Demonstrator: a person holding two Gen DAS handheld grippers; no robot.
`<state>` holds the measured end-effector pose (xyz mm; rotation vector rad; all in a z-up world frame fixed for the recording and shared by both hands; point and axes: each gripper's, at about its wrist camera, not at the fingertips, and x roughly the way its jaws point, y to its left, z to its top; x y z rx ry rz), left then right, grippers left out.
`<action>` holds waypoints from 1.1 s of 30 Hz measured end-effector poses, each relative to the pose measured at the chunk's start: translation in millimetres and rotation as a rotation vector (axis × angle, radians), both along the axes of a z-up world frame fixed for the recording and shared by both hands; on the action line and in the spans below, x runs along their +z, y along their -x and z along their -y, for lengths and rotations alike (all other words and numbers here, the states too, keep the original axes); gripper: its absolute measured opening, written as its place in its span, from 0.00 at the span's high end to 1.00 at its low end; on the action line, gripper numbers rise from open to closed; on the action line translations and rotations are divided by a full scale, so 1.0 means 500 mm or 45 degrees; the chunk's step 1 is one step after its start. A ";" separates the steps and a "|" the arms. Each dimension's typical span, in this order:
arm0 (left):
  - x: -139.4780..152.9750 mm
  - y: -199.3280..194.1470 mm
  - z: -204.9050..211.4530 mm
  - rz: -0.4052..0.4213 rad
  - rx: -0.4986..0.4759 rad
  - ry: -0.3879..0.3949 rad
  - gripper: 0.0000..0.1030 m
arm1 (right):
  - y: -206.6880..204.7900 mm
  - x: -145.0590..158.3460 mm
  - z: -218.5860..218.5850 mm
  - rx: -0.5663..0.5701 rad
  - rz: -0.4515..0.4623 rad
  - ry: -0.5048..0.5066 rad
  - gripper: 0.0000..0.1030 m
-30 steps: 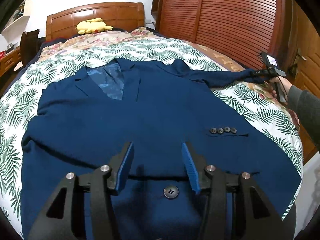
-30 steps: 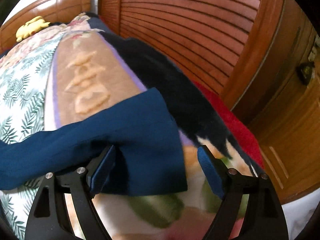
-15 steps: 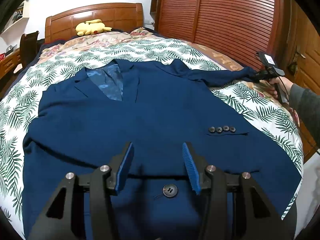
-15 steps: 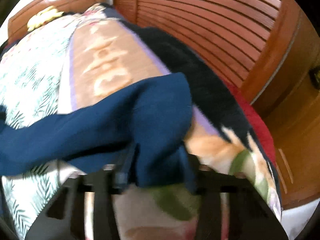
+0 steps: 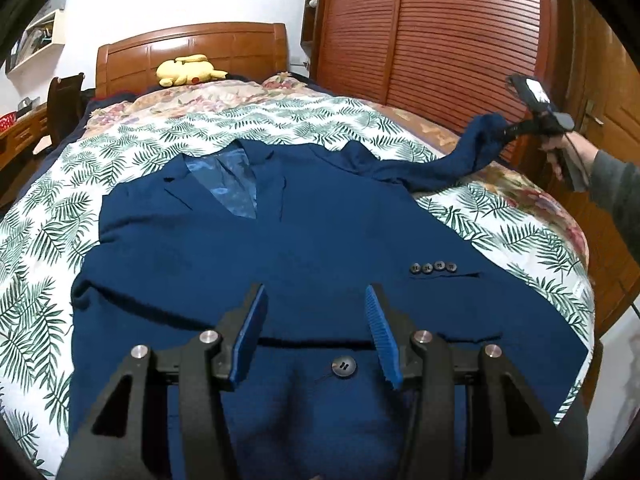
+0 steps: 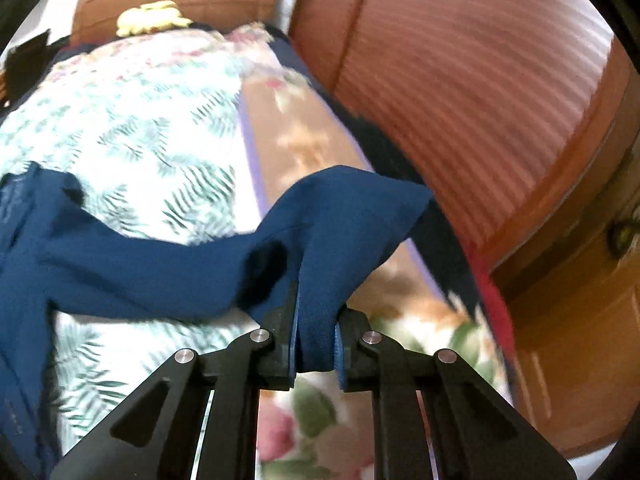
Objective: Fold large clothes
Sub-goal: 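Lift the cuff with the right tool and fold the sleeve over the jacket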
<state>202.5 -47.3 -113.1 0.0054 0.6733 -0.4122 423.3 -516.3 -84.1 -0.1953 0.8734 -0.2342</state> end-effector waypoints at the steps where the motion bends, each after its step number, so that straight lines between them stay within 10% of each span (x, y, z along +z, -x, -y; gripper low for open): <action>1: 0.004 0.004 -0.005 0.005 0.004 0.002 0.51 | -0.002 0.021 -0.020 0.016 0.017 0.018 0.89; 18: 0.059 0.075 -0.113 0.101 0.079 0.036 0.51 | 0.103 0.296 -0.389 0.383 0.295 0.151 0.90; 33: 0.061 0.083 -0.201 0.101 0.197 0.041 0.51 | 0.231 0.306 -0.705 0.900 0.334 0.113 0.90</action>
